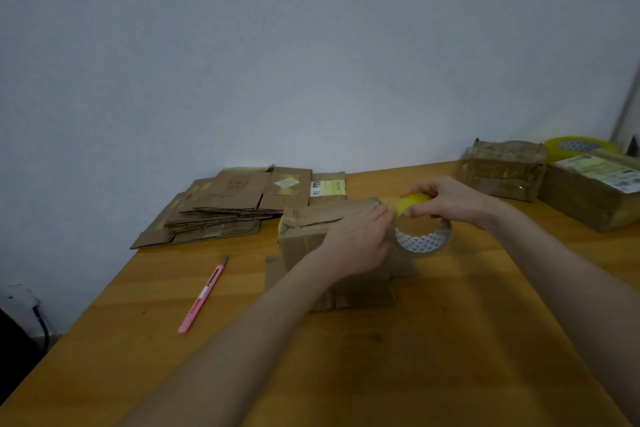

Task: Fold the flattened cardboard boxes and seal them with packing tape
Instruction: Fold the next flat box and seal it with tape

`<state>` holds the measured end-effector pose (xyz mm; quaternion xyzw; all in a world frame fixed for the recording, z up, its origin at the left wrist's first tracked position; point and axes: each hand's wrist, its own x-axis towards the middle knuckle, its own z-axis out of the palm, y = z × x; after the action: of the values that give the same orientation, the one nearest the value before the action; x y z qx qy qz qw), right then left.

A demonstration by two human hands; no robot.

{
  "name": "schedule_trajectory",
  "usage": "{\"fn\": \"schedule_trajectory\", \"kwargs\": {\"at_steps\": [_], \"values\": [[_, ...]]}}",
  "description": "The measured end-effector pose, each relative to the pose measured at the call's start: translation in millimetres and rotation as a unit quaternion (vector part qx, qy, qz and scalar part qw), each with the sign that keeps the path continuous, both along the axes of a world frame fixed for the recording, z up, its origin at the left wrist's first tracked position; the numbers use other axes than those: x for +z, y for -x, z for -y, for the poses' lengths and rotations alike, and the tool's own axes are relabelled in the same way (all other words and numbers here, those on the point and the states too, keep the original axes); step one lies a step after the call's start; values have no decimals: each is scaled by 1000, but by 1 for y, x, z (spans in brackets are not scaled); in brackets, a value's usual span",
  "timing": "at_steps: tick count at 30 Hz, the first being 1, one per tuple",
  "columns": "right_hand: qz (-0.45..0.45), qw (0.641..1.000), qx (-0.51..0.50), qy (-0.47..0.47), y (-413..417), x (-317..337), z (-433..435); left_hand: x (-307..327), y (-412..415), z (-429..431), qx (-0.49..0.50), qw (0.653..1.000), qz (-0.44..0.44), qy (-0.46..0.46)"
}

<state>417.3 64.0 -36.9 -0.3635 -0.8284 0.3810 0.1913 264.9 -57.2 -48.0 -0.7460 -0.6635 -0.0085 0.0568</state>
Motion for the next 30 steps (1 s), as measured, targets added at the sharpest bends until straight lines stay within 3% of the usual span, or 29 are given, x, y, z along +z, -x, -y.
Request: {"fn": "schedule_trajectory", "kwargs": {"at_steps": [4, 9, 15, 18, 20, 23, 25, 27, 30], "values": [[-3, 1000, -8, 6, 1, -6, -1, -5, 50, 30, 133, 991, 7, 3], [-5, 1000, 0, 20, 5, -6, 0, -2, 78, 53, 269, 924, 271, -33], [-13, 999, 2, 43, 8, -10, 8, -9, 104, 43, 303, 828, 467, -62], [-15, 999, 4, 43, 10, -11, 12, -18, 113, 45, 289, 800, 524, -41], [-14, 999, -2, 41, 10, -10, 14, -18, 113, 43, 282, 833, 474, -40], [-10, 999, -8, 34, 8, -8, 17, -4, 95, 39, 261, 931, 221, -131], [-14, 1000, -9, 24, 7, -7, 19, 8, 64, 34, 162, 963, 126, -173], [-23, 999, -13, 19, 7, -7, 20, 14, 29, 22, 96, 985, 96, -108], [-27, 999, -16, 30, -1, -9, 22, 9, 0, 2, 74, 996, 34, -31]]}}
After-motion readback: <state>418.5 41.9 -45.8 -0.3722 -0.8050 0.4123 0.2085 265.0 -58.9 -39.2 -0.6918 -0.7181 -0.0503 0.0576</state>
